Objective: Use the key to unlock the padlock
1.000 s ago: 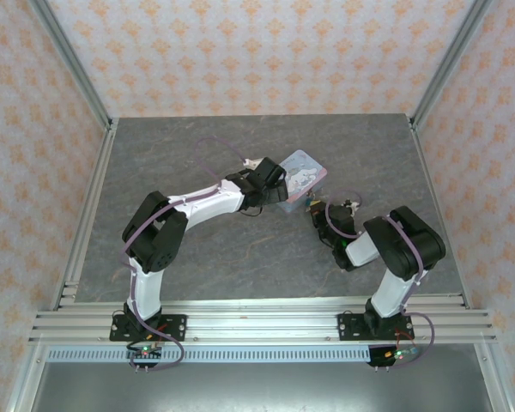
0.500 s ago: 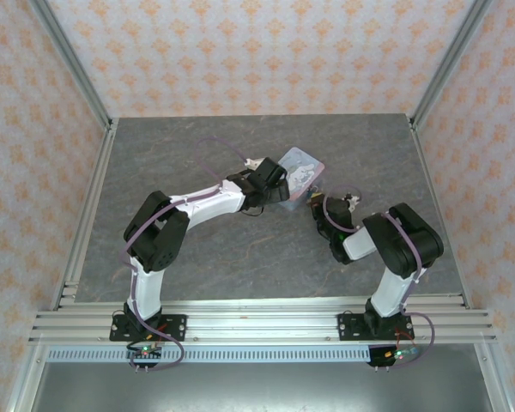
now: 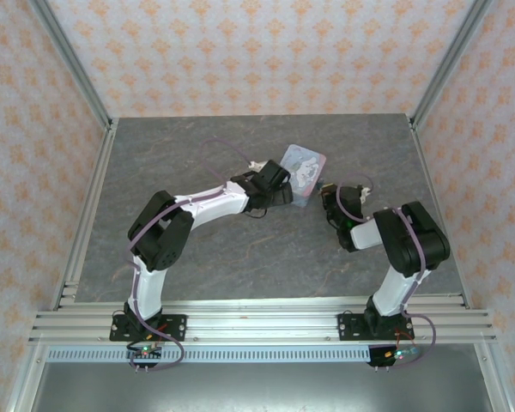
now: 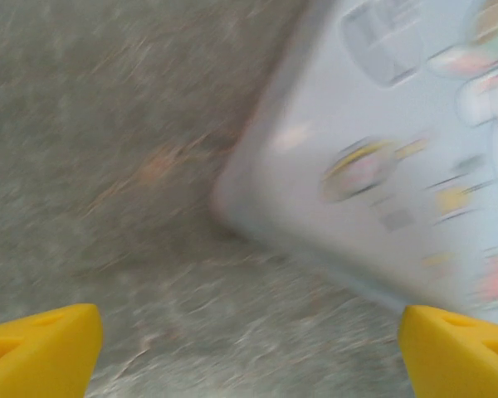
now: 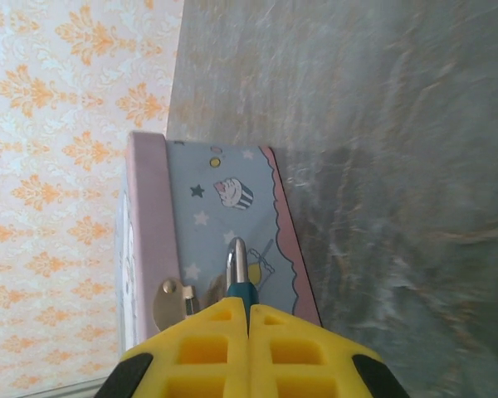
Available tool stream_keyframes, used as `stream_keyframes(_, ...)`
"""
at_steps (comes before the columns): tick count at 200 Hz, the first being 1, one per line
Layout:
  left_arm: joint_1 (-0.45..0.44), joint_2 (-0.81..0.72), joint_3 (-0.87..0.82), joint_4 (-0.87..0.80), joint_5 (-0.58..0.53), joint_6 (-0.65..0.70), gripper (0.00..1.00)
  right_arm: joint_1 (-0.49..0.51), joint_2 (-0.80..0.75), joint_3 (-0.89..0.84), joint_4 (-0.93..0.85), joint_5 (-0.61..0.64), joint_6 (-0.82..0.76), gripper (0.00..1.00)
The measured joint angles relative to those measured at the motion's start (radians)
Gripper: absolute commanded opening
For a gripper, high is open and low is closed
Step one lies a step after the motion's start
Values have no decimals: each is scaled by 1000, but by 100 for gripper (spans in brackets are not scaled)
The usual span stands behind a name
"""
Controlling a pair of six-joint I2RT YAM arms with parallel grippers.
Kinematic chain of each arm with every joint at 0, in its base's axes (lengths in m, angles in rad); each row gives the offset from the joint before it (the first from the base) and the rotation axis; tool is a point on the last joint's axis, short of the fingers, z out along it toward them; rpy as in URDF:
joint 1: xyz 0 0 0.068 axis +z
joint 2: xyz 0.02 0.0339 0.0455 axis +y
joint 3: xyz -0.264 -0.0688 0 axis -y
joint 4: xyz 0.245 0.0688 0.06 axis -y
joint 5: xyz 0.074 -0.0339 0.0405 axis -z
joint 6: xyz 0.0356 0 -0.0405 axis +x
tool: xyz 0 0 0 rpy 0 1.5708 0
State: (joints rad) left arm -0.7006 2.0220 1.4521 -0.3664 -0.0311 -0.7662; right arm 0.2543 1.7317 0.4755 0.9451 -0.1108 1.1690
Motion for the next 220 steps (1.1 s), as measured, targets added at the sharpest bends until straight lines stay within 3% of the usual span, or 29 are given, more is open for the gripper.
stream_keyframes(28, 0, 70, -6, -68, -16, 13, 92, -26, -30, -61, -2, -2, -16, 0)
stream_keyframes(119, -2, 3, -56, -108, -8, 15, 93, -26, -74, -201, 100, -140, -56, 0)
stream_keyframes(182, -4, -194, -126, -115, -2, 14, 94, -26, -291, -326, -3, -204, -82, 0)
stream_keyframes(220, -42, -192, -64, -121, 10, 27, 93, -26, -497, -351, -161, -203, -111, 0)
